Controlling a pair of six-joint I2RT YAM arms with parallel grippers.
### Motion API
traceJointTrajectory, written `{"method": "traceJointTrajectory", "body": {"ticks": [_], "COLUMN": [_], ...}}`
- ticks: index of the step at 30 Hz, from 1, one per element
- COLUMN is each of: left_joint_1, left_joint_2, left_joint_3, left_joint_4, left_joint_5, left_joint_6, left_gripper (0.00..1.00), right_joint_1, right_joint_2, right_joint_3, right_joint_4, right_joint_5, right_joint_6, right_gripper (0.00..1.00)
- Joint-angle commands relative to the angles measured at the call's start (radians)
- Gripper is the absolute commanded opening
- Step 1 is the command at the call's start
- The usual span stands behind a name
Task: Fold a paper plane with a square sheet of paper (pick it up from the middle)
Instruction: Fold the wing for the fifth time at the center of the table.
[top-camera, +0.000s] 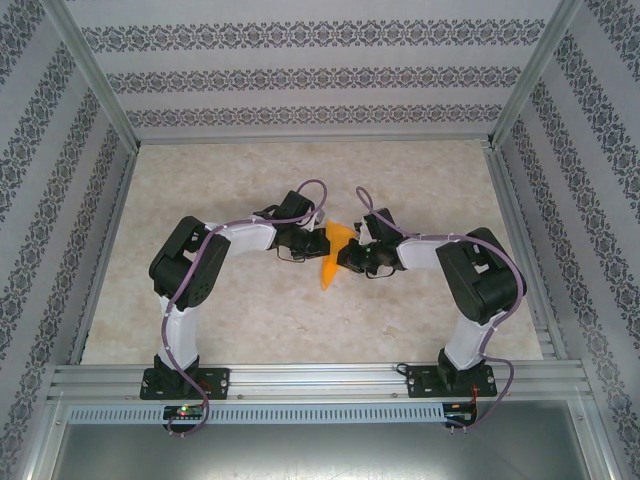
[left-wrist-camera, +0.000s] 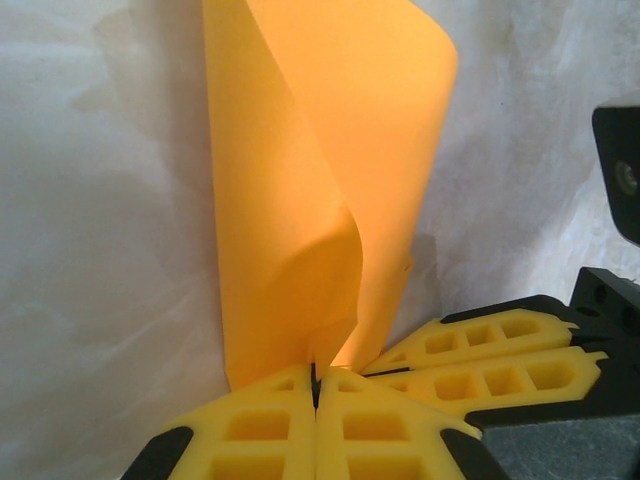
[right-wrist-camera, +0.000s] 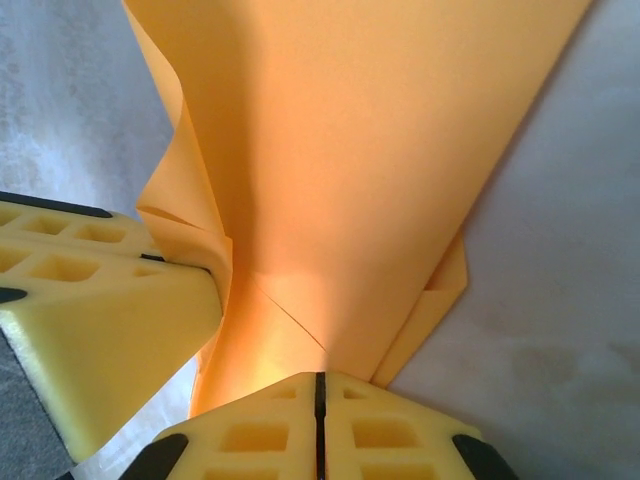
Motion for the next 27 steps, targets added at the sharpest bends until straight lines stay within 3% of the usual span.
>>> {"method": "traceJointTrajectory", "body": {"ticks": [1, 27], "left_joint_1": [-0.009, -0.048], "left_joint_2": [0.014, 0.029], "left_joint_3": [0.020, 0.076], "left_joint_4": [-0.005, -0.021], "left_joint_5": [-0.006, 0.044], "left_joint_6": [0.028, 0.032], "left_gripper": [0.07, 0.07], "right_joint_1": [-0.014, -0.012], "right_joint_2": [-0.039, 0.026], "right_joint_3": [-0.010, 0.016], "right_joint_4": [-0.043, -0.052], "right_joint_5": [0.031, 0.028], "right_joint_6": [-0.003, -0.013], "right_gripper": [0.10, 0.08]}}
